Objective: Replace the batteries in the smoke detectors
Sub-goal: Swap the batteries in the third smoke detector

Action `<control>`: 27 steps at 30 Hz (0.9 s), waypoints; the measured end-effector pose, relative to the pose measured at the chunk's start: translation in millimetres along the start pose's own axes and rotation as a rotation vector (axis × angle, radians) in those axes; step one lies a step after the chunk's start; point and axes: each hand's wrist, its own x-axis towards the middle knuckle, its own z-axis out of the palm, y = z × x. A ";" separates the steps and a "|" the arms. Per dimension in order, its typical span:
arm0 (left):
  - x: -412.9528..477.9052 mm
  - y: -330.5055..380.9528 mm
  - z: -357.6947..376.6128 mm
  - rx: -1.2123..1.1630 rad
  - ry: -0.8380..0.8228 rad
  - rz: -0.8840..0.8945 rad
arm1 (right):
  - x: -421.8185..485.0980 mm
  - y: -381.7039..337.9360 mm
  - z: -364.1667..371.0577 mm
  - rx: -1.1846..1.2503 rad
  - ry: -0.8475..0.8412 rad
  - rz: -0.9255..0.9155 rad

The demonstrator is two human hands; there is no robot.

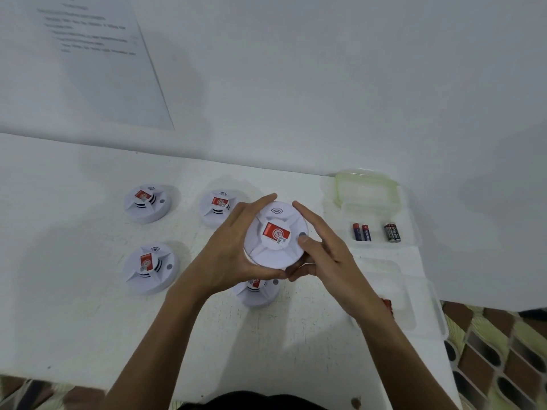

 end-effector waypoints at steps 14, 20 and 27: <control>-2.1 9.7 8.6 -0.079 -0.003 -0.065 | -5.1 1.3 1.9 0.099 0.087 -0.024; -2.1 10.1 5.6 -0.175 -0.041 -0.161 | -4.2 2.7 2.5 0.081 0.094 -0.027; -3.1 9.4 7.1 -0.216 -0.039 -0.169 | -6.4 0.3 0.9 0.112 0.084 -0.041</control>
